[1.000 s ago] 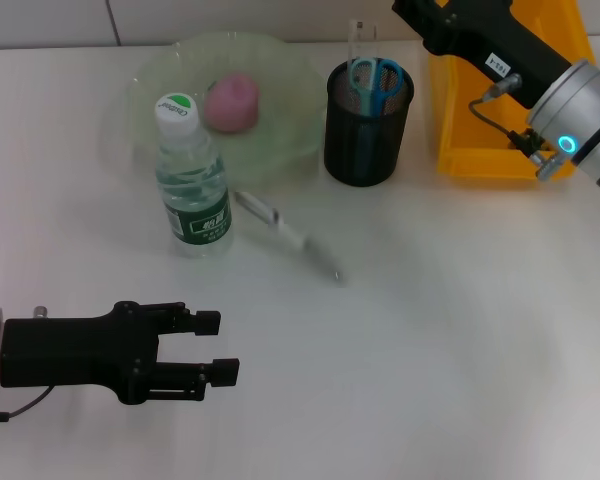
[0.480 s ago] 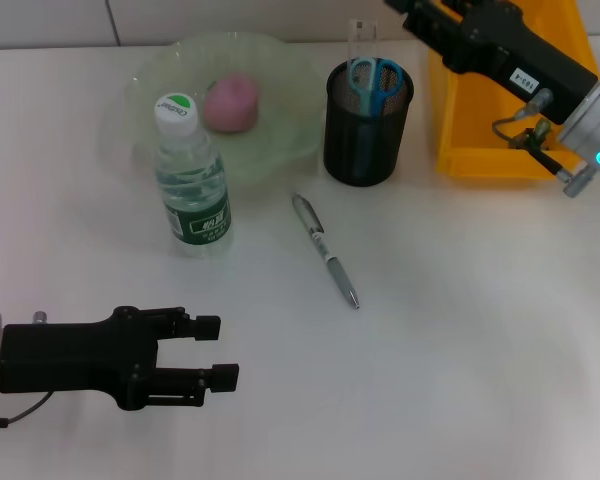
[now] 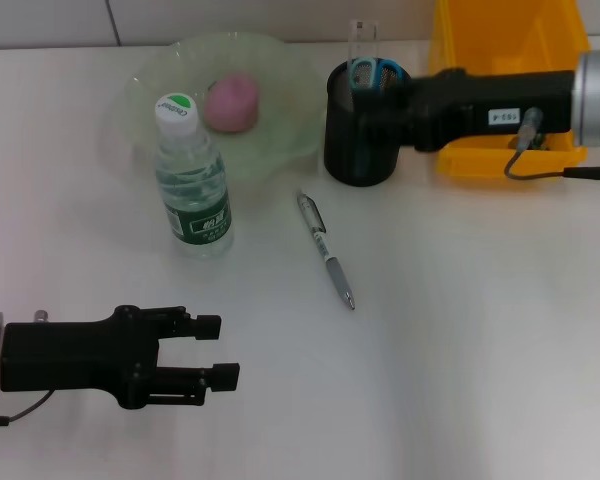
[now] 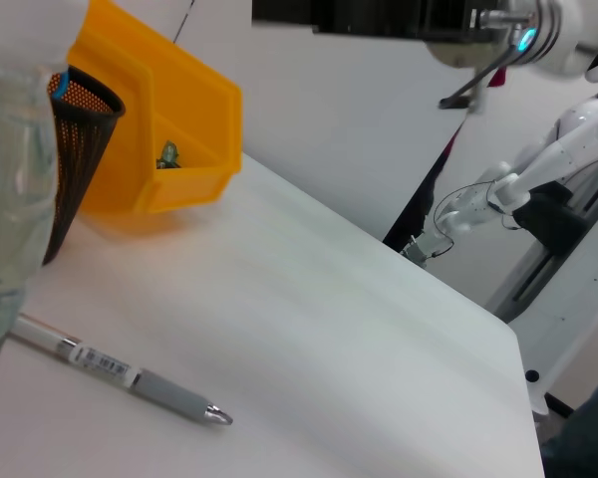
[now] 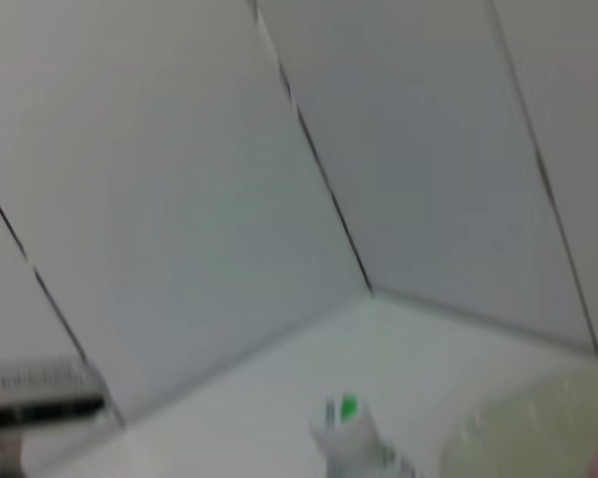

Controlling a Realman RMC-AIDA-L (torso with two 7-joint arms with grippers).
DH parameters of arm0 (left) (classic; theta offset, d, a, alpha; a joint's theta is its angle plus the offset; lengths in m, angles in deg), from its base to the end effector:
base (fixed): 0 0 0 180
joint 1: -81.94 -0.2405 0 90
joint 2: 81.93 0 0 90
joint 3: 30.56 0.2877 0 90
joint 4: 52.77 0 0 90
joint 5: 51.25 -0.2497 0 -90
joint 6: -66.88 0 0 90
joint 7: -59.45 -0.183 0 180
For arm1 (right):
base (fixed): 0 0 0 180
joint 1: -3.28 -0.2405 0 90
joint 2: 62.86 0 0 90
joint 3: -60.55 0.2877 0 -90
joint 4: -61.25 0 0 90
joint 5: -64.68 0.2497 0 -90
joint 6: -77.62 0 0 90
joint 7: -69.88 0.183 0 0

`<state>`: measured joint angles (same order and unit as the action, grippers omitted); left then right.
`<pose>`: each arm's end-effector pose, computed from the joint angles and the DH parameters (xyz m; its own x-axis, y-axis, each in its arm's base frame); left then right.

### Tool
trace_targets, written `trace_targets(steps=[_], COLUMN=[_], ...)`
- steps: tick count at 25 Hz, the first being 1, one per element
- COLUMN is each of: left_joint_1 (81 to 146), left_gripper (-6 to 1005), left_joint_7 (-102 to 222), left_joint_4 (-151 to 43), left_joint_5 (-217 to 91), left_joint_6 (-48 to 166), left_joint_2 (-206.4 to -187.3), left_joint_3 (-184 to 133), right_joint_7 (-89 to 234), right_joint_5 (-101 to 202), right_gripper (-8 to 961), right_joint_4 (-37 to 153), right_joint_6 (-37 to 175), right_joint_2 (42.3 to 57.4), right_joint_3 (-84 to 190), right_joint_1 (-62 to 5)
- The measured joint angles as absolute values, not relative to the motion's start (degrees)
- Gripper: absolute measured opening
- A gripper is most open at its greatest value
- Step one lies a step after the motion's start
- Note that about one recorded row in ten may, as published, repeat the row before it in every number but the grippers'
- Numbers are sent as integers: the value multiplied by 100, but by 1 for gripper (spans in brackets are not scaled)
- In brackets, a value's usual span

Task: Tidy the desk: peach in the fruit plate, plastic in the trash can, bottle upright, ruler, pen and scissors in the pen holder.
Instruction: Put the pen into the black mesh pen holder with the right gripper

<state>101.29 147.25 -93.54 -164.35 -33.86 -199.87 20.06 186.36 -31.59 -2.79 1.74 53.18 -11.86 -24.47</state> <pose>-0.3252 0.2970 -0.0563 0.7220 0.5575 0.4098 0.5524 -0.8211 0.1438 0.1713 0.4263 -0.0316 0.7445 -0.4486 -0.4944 -0.5429 -0.8378 -0.0573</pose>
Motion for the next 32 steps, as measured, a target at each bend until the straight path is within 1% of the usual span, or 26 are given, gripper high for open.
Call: trace_targets(steps=[1, 2, 5, 6, 7, 11, 15, 22, 26, 32], left_joint_1=[10133, 10148, 10151, 10160, 10160, 10218, 10237, 10243, 10193, 10177], left_gripper=[782, 782, 782, 783, 783, 783, 783, 782, 782, 783], left_joint_7=[14725, 14725, 14725, 14725, 14725, 14753, 14757, 14737, 14660, 14605], left_joint_4=[-9354, -9354, -9354, -9354, -9354, -9355, -9355, -9356, -9355, -9268], left_joint_5=[-16435, -16436, -16437, -16437, -16437, -16437, -16444, -16446, -16445, -16445], left_joint_6=[-3386, -3389, -3391, -3391, -3391, -3417, -3428, -3428, -3424, -3395], left_joint_2=[-19988, -19985, -19982, -19980, -19980, -19981, -19960, -19928, -19879, -19869], left_joint_3=[2007, 2007, 2007, 2007, 2007, 2007, 2012, 2035, 2027, 2016], right_joint_7=[19687, 19687, 20952, 21565, 21565, 22662, 22969, 23428, 23794, 23904], right_joint_5=[-4224, -4224, -5694, -6402, -6402, -7353, -7535, -7587, -7549, -7302], right_gripper=[562, 562, 562, 561, 561, 558, 554, 549, 547, 545], right_joint_4=[-926, -926, -1540, -1706, -1706, -1592, -1304, -569, -11, 278], right_joint_6=[-117, -117, -639, -839, -839, -834, -536, 779, 1807, 2602], right_joint_2=[5412, 5412, 5562, 5627, 5627, 5634, 5655, 5680, 5686, 5700], right_joint_3=[-1175, -1175, -1218, -1385, -1385, -1996, -2326, -3112, -3674, -4195], right_joint_1=[-2632, -2632, -3101, -3430, -3430, -4005, -4130, -4057, -4039, -3919])
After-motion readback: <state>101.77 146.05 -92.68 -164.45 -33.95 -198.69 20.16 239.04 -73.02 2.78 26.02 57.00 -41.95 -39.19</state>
